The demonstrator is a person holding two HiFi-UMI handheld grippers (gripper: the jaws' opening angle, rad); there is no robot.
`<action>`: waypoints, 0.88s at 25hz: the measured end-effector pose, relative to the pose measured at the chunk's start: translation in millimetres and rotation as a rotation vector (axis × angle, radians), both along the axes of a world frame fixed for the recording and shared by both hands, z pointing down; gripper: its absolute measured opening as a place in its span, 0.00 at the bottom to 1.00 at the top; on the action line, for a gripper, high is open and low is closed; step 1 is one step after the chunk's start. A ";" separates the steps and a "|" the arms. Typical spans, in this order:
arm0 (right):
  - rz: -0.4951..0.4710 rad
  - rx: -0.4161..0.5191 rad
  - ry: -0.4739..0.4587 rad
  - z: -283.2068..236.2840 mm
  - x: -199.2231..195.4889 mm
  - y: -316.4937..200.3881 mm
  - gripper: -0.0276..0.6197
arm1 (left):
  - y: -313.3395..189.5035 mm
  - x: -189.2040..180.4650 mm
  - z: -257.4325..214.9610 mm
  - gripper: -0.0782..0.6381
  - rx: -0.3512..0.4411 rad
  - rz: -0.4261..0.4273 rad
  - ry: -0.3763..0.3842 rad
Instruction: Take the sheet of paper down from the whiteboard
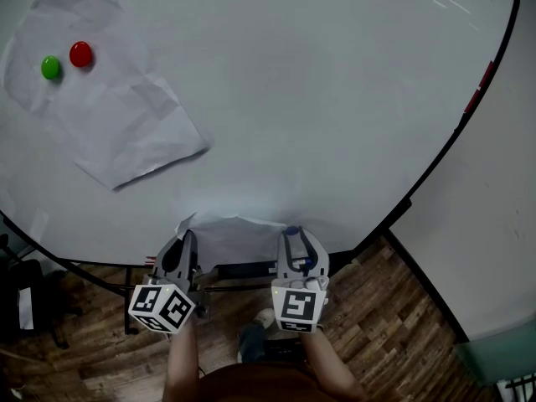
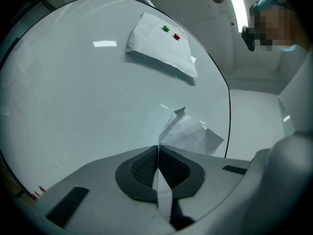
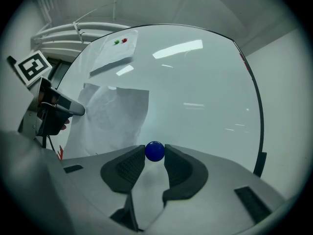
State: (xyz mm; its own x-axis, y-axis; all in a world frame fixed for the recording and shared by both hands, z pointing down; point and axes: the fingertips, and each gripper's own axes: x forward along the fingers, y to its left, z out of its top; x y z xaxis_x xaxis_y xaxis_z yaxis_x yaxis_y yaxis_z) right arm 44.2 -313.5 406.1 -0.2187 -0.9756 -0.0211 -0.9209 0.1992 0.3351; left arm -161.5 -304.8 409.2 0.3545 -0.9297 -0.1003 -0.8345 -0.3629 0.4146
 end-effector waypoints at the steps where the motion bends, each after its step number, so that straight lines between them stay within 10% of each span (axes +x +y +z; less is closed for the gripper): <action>1: 0.001 -0.001 -0.001 0.3 0.6 -0.2 0.25 | -0.1 -0.6 0.0 0.14 0.000 -0.001 0.001; 22: -0.001 -0.004 0.013 1.0 0.5 0.8 0.25 | -0.1 -2.1 2.3 0.14 -0.005 -0.001 0.005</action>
